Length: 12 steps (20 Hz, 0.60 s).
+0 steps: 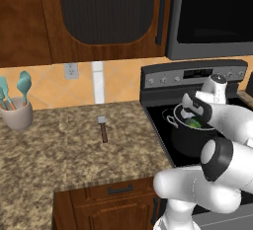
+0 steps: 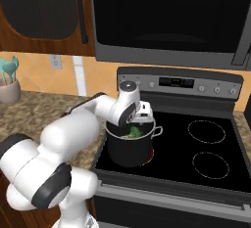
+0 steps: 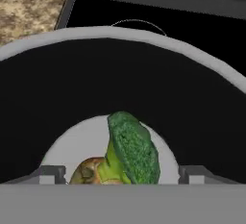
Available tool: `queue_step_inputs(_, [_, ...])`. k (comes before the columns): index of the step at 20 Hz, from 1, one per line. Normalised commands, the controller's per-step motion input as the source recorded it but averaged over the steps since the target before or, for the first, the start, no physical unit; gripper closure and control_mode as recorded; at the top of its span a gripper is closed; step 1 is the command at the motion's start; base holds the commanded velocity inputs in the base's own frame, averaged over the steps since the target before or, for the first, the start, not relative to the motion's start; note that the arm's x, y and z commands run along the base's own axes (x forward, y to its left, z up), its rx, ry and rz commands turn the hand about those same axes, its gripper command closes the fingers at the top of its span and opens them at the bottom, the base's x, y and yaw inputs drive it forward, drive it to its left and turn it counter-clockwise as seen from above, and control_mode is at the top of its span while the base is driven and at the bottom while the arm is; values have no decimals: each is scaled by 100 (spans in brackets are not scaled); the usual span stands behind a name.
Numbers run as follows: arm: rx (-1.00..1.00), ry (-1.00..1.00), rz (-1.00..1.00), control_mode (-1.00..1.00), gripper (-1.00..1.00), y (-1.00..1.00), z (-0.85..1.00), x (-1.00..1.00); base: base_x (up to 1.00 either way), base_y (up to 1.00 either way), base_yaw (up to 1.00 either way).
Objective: Put the onion and broccoli in the pot. Retrieve the spatula and lightly stir the vegetables in the pot.
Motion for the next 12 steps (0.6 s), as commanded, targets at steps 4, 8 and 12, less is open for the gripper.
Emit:
queue_step_inputs(4, [0, -2, -1, -100, -100, 0, 36, -35, 0, 0, 0])
queue_step_inputs(8, [0, -18, 0, -100, -100, 33, 100, -83, 0, 0, 0])
queue_step_inputs(12, [-4, -9, 11, -100, -100, 69, 100, -65, 0, 0, 0])
